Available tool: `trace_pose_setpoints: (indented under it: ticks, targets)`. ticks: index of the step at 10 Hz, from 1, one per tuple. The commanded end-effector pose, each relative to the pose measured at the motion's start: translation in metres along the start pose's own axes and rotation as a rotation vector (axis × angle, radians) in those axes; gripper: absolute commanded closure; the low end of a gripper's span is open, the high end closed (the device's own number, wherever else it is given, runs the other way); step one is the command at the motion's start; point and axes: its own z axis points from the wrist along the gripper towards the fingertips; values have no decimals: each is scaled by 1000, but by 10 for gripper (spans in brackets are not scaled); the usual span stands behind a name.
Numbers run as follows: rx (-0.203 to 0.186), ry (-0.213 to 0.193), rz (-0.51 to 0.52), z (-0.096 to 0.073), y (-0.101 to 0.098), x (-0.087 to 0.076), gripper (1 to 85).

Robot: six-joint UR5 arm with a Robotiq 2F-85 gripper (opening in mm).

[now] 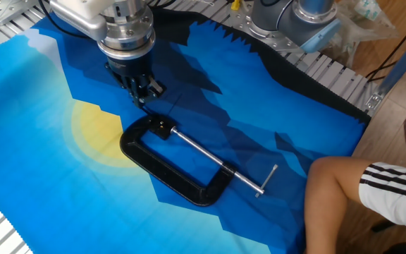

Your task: Turn the hands of a clock

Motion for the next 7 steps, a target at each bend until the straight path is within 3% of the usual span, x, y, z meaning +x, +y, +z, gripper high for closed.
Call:
trace_pose_setpoints:
  ticks: [1,7]
  targets:
    - [-11,-4,0,-1,2,-1,843]
    - [-6,5,-10,-2,1,2,843]
